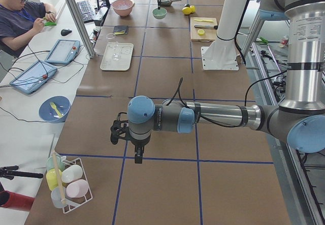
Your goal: Pour ice into bowl
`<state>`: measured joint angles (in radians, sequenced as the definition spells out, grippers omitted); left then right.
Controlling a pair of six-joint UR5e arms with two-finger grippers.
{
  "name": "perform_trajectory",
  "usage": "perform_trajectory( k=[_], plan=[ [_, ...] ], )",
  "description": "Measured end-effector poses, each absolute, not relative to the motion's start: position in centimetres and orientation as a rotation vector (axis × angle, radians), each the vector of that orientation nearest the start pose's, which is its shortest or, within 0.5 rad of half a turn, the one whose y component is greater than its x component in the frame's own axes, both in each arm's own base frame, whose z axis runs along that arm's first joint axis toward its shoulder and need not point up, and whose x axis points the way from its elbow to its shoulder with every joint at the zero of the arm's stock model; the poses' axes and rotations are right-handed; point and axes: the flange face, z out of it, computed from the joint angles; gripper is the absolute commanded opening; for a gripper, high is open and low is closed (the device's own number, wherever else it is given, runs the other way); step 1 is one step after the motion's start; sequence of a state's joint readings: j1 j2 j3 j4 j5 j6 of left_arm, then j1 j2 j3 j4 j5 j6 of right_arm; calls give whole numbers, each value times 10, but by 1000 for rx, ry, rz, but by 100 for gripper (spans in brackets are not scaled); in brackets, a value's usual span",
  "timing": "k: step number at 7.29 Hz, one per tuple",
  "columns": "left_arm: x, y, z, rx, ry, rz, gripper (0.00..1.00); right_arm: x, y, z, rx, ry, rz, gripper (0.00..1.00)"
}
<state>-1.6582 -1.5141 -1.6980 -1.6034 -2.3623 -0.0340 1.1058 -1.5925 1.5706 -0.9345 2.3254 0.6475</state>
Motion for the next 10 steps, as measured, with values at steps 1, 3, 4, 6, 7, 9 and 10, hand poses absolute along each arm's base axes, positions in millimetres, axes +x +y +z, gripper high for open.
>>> perform_trajectory(
  k=[1,3,4,6,7,9,10],
  plan=[
    [-104,-466,618,119,788,-74,100,-172,-480,602,117,-938,-62,0],
    [-104,-466,619,120,788,-73,100,-181,-476,604,115,-944,-79,6],
    [-104,-466,619,120,788,-73,100,-185,-475,604,113,-945,-87,99],
    [-103,-467,618,121,788,-73,100,-189,-474,602,120,-942,-99,100],
    [-103,-467,618,121,788,-72,100,-189,-475,599,129,-942,-104,100],
    [-103,-467,618,121,788,-71,100,-170,-483,598,144,-942,-82,100],
    [-103,-467,618,121,788,-70,100,-147,-488,601,168,-939,-76,100]
  ],
)
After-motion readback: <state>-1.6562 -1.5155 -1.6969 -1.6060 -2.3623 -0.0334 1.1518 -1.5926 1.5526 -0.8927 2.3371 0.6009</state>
